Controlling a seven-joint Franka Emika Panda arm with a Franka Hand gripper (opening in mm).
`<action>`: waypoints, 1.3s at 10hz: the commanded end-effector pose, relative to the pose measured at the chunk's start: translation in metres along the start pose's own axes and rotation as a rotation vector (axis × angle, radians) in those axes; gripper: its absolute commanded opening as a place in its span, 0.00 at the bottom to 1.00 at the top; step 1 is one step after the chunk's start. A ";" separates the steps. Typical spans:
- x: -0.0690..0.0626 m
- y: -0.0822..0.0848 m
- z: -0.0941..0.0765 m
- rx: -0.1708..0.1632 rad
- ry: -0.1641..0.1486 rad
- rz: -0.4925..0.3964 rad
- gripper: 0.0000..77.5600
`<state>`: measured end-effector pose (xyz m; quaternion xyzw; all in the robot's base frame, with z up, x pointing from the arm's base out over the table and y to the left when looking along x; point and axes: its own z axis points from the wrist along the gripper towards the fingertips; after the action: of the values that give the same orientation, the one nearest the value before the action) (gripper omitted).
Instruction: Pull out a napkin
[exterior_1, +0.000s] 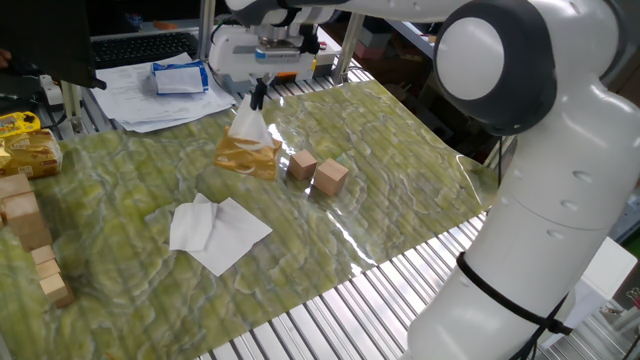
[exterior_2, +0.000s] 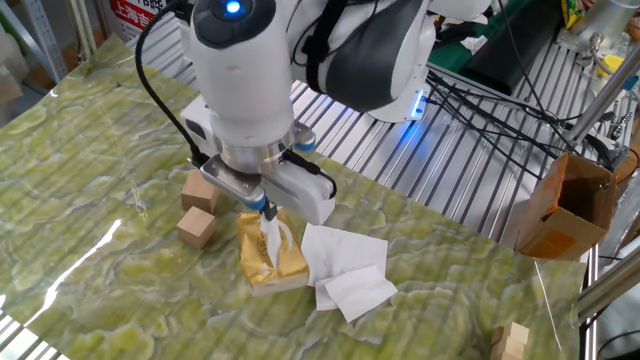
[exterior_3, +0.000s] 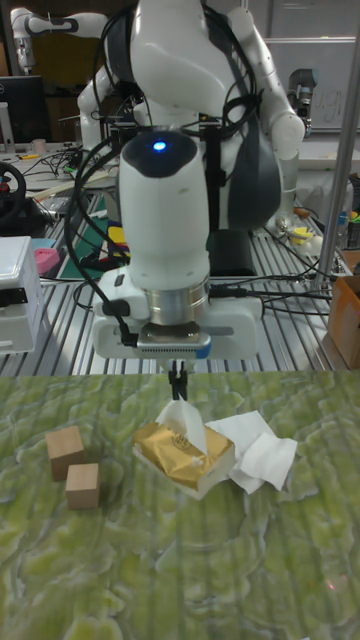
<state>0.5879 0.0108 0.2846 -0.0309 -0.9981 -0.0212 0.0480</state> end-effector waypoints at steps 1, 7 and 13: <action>0.001 -0.003 -0.013 0.014 -0.005 -0.019 0.02; -0.001 -0.009 -0.028 0.012 0.017 -0.015 0.02; 0.020 0.042 -0.017 0.005 0.020 0.105 0.02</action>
<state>0.5858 0.0162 0.3049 -0.0421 -0.9973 -0.0179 0.0581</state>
